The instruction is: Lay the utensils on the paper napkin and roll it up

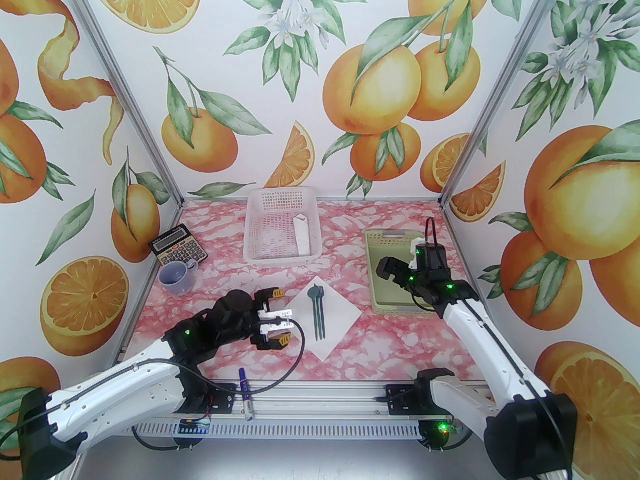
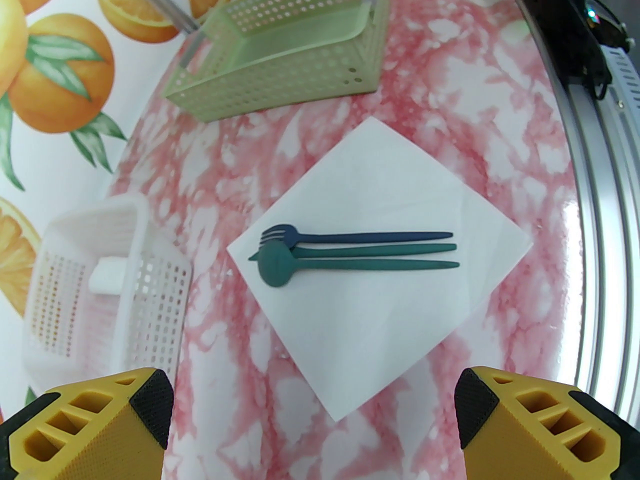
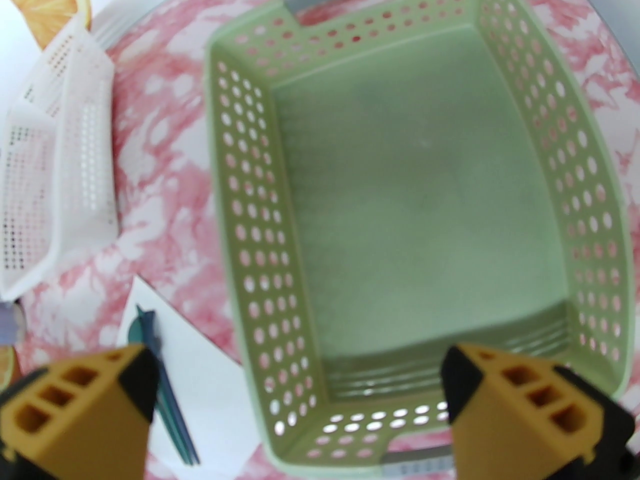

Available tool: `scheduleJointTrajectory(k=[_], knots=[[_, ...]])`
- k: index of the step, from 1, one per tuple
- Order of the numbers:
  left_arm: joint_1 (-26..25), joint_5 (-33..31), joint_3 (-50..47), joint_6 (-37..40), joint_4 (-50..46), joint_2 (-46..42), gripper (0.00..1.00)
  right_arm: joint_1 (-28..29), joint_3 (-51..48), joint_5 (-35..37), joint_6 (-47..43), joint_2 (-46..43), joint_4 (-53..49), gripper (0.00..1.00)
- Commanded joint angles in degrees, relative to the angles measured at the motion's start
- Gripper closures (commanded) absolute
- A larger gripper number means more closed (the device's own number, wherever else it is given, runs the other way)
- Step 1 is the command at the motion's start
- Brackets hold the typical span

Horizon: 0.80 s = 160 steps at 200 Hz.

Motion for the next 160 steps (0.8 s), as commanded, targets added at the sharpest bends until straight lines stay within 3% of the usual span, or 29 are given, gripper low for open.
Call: scheduleJointTrajectory(k=[1, 30, 77, 160], knots=[[-4.1, -5.5, 2.0, 1.6, -0.2, 1.3, 0.03, -1.5, -1.5, -3.8, -0.9, -0.8, 2.7, 0.0], [-9.6, -10.7, 1.3, 2.7, 1.5, 3.6, 0.03, -2.7, -2.8, -6.0, -0.1, -1.0, 4.0, 0.0], [-15.3, -14.0, -0.6, 3.5, 7.2, 8.6, 0.03, -3.1, -3.9, -6.4, 0.3, -1.8, 3.9, 0.0], [-19.7, -14.9, -1.5, 4.6, 15.4, 20.9, 0.01, -3.3, -4.6, -6.2, 0.5, -2.8, 2.8, 0.0]])
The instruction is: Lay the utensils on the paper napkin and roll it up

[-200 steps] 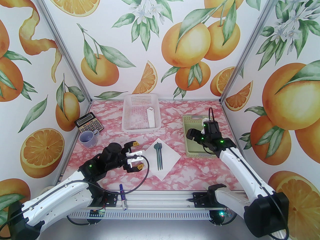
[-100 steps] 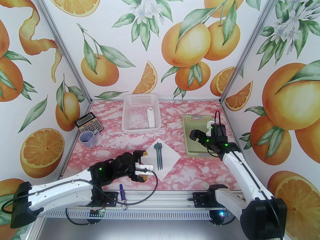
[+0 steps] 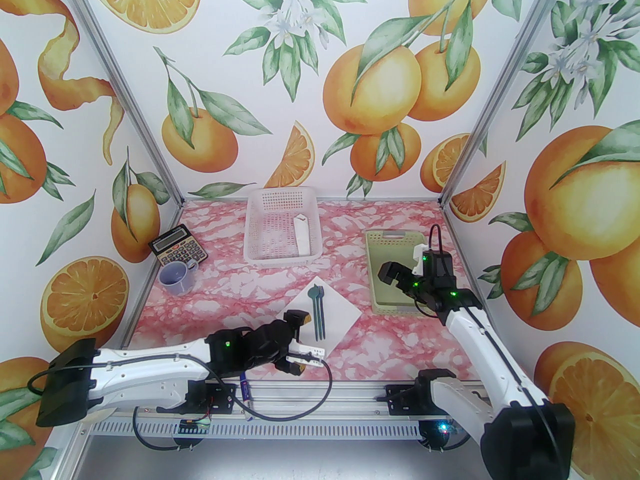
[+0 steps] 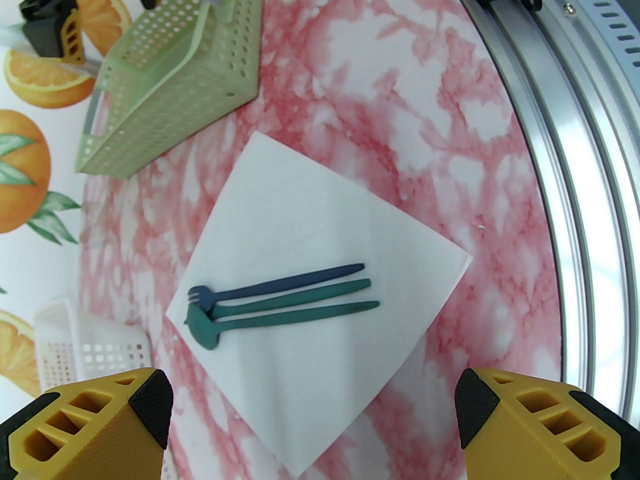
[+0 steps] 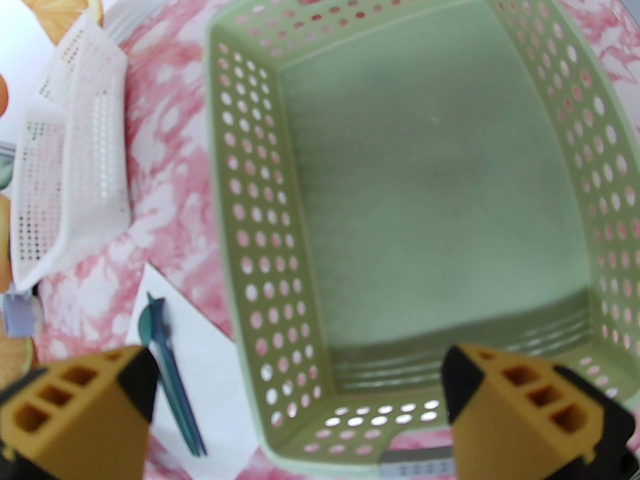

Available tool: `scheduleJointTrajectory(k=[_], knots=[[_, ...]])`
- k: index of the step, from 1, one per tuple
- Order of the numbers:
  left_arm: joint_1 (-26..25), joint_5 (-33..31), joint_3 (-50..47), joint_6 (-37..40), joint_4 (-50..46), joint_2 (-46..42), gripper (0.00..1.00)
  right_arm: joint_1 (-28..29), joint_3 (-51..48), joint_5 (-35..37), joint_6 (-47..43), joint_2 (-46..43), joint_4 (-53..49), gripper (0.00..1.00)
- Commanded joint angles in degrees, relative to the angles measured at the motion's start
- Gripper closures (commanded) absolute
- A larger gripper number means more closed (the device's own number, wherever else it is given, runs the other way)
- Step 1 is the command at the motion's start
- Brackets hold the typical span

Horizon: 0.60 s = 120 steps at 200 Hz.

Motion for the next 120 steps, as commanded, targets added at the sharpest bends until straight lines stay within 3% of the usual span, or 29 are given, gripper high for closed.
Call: scheduleJointTrajectory(k=[1, 120], knots=[[-0.7, -1.1, -0.7, 1.6, 4.5, 3.5, 0.01, -0.5, -0.6, -0.7, 0.5, -0.9, 0.7, 0.0], [0.1, -1.8, 3.3, 6.0, 6.0, 17.1, 0.0, -0.4, -0.8, 0.2, 0.2, -2.6, -0.9, 0.0]])
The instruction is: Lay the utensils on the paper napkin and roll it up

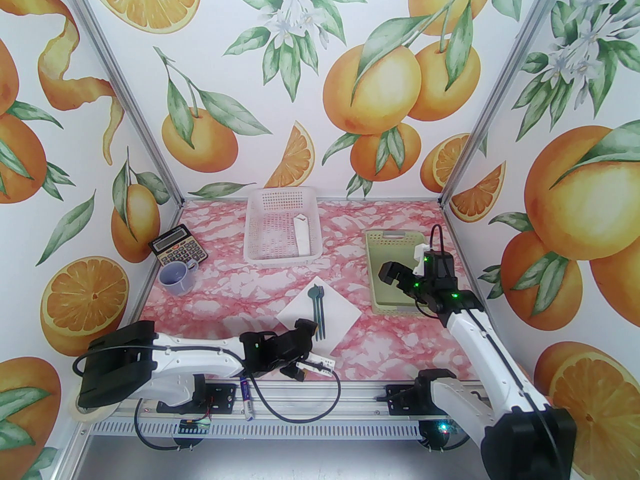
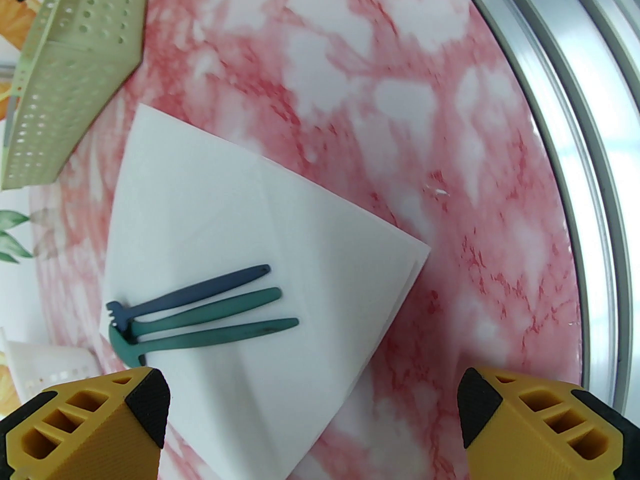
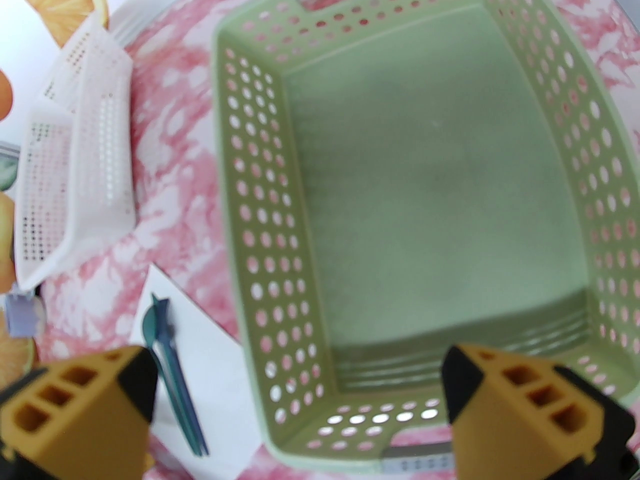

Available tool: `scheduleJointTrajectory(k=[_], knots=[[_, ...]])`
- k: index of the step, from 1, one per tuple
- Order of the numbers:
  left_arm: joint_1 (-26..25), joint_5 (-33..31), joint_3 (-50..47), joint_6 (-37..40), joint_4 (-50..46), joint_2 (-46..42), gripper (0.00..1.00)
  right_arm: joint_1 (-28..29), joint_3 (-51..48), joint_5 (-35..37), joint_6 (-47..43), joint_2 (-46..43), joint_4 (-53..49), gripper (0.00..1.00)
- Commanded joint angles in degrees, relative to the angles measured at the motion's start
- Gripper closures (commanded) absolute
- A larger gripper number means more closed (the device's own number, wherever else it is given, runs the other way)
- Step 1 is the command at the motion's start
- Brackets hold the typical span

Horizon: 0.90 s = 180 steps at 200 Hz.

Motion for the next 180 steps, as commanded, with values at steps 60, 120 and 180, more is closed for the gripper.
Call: scheduleJointTrajectory(k=[60, 120, 180], knots=[[1.9, 0.3, 4.3, 2.6, 2.8, 3.8, 0.0, -0.4, -0.9, 0.6, 0.0, -1.5, -1.0, 0.0], [3.0, 1.3, 5.7, 3.8, 3.9, 6.0, 0.0, -0.4, -1.0, 0.8, 0.0, -1.6, -1.1, 0.0], [4.1, 2.2, 6.0, 3.9, 6.5, 7.7, 0.0, -0.4, -0.3, 0.4, -0.6, -1.5, -2.1, 0.0]])
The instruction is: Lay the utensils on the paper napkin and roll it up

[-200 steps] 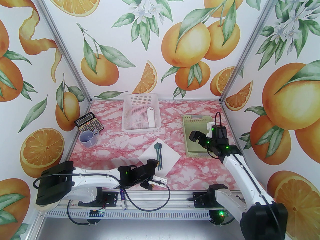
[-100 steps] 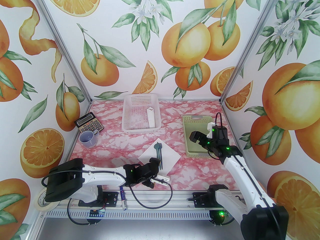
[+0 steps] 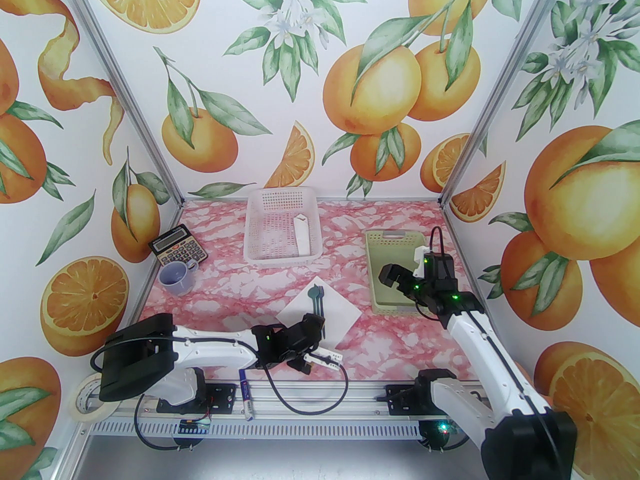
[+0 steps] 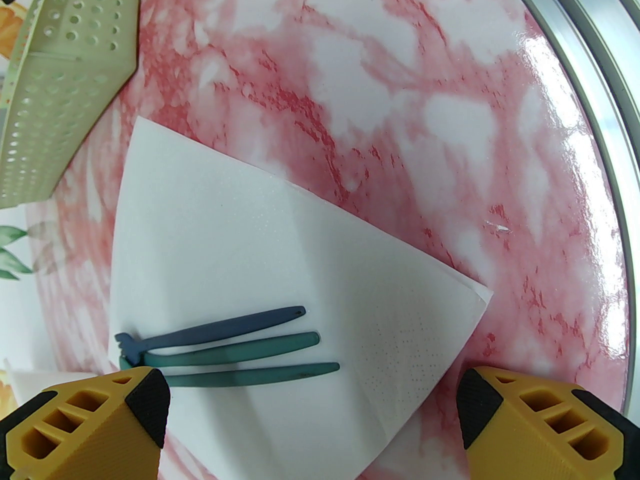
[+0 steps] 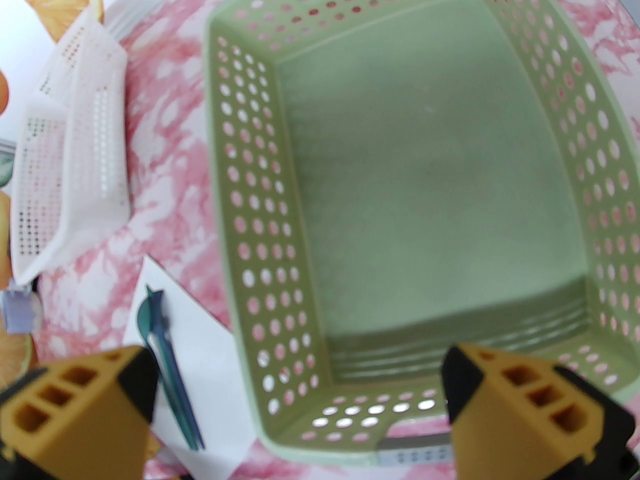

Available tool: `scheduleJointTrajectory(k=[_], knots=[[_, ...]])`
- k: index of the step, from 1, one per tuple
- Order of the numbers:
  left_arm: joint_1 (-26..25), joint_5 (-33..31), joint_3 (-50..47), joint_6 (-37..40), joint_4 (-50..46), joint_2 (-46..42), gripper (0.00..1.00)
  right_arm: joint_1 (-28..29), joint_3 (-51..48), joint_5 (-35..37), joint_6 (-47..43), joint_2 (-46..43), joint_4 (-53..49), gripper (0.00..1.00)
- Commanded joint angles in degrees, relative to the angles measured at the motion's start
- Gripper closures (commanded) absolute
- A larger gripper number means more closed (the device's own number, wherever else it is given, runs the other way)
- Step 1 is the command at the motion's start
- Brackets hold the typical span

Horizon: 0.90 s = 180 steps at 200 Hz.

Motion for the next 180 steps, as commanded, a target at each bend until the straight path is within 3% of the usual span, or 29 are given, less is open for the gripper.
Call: scheduleJointTrajectory(k=[1, 88, 180], knots=[[1.1, 0.0, 1.5, 0.9, 5.2, 2.2, 0.0, -0.4, 0.2, 0.4, -0.5, -0.9, -0.7, 0.0], [3.7, 1.5, 0.8, 0.3, 9.5, 1.0, 0.0, -0.4, 0.9, -2.3, -2.8, -1.7, -3.9, 0.01], [6.6, 3.7, -1.8, -4.5, 14.3, -0.7, 0.0, -0.4, 1.9, -14.4, -5.4, -1.6, -9.0, 0.33]])
